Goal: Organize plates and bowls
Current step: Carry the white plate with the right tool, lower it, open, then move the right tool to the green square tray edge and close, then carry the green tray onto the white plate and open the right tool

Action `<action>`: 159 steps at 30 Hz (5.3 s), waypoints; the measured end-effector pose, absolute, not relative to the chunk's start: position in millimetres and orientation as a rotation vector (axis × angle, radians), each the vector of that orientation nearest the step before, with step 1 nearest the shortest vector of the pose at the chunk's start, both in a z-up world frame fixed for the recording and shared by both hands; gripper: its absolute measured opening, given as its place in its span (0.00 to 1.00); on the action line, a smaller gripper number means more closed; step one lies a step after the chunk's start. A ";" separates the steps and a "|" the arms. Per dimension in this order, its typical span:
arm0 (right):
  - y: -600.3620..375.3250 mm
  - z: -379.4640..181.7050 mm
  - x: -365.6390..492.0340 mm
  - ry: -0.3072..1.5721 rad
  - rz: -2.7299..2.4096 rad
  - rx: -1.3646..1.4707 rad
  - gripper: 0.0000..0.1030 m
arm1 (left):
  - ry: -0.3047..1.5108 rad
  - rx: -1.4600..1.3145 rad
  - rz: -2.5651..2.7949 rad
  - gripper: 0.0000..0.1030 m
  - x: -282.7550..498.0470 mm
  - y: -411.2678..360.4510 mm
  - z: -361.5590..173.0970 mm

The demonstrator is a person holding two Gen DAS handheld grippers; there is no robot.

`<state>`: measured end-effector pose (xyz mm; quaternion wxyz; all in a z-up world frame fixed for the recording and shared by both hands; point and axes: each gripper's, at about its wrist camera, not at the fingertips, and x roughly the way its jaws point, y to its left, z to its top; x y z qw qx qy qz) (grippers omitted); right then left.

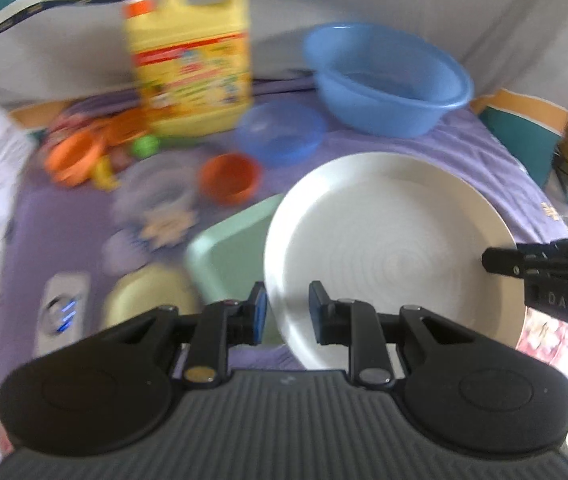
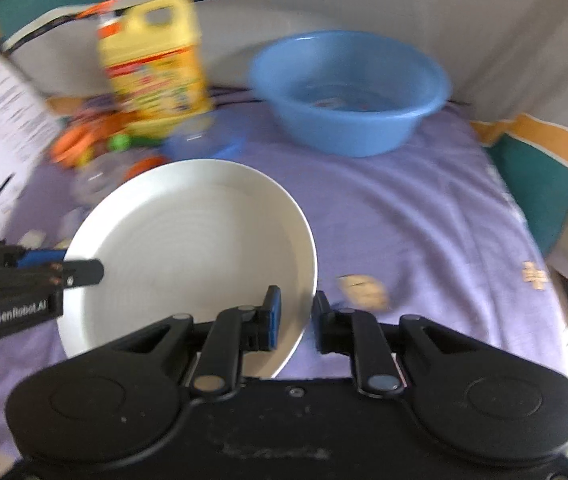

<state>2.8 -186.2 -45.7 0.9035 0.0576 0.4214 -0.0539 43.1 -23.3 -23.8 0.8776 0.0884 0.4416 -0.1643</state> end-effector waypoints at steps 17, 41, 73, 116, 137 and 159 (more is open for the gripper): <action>27.8 -65.3 -8.3 0.992 0.214 -0.093 0.16 | 0.984 0.063 -0.094 0.22 -20.9 180.0 -56.7; 53.0 -109.3 -11.7 1.051 0.217 -0.210 0.18 | 1.012 0.049 -0.109 0.22 -23.4 199.9 -104.1; 17.2 -71.7 -26.3 0.949 0.214 -0.099 1.00 | 0.934 0.101 -0.017 1.00 -22.2 176.5 -59.8; -160.5 -119.6 100.7 0.920 0.035 0.107 0.09 | 0.987 0.048 -0.326 0.52 98.9 13.3 -94.7; -177.0 -118.0 86.5 0.921 0.002 0.161 0.11 | 1.031 0.082 -0.355 0.27 120.7 -14.5 -114.4; -143.4 -91.8 57.3 0.892 -0.032 0.086 0.25 | 0.967 0.128 -0.324 0.23 96.1 -10.9 -87.0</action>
